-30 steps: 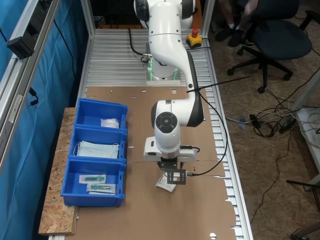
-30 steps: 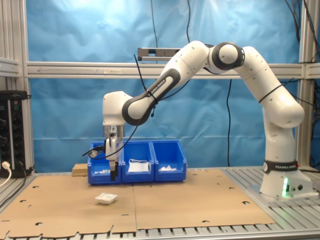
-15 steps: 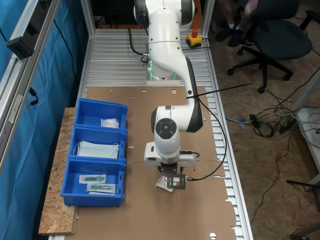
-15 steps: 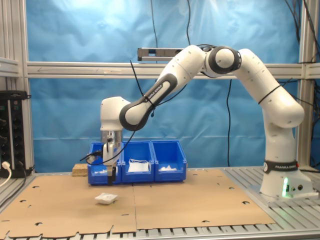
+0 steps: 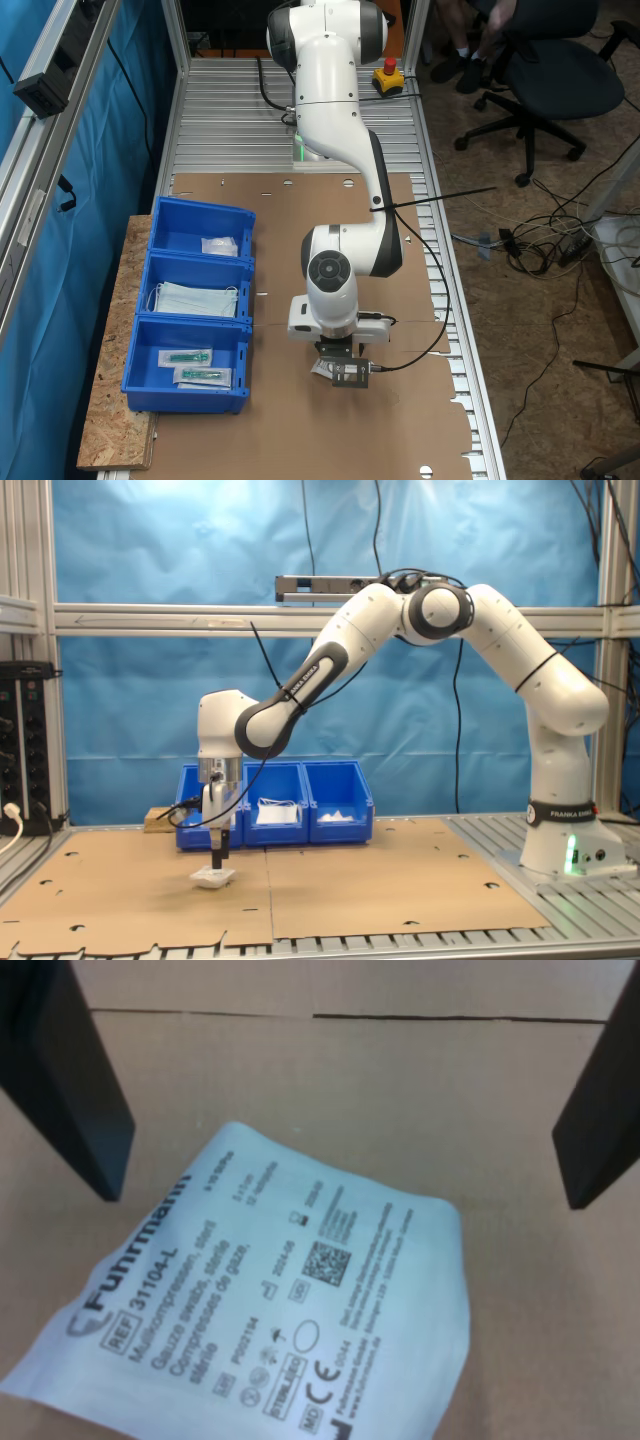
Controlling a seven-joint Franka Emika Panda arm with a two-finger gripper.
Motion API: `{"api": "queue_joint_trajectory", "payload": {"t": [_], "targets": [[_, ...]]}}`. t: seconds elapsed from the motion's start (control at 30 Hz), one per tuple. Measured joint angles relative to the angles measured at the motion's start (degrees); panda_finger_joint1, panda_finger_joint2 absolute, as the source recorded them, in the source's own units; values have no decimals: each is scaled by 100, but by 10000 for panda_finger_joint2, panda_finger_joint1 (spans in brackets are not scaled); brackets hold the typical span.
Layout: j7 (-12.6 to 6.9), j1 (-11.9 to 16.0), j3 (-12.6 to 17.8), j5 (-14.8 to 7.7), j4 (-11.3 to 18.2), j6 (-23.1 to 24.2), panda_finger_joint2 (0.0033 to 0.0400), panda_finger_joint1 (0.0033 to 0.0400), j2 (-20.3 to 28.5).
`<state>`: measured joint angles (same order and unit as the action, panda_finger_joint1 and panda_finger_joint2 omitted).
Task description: Pick and place sorting task of medical equipment.
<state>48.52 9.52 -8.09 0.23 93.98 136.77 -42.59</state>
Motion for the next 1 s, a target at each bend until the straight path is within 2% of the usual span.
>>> {"api": "queue_joint_trajectory", "payload": {"t": [1.0], "targets": [[0, 1, 75, 0, -267, 335, 400, 400, -355]]}}
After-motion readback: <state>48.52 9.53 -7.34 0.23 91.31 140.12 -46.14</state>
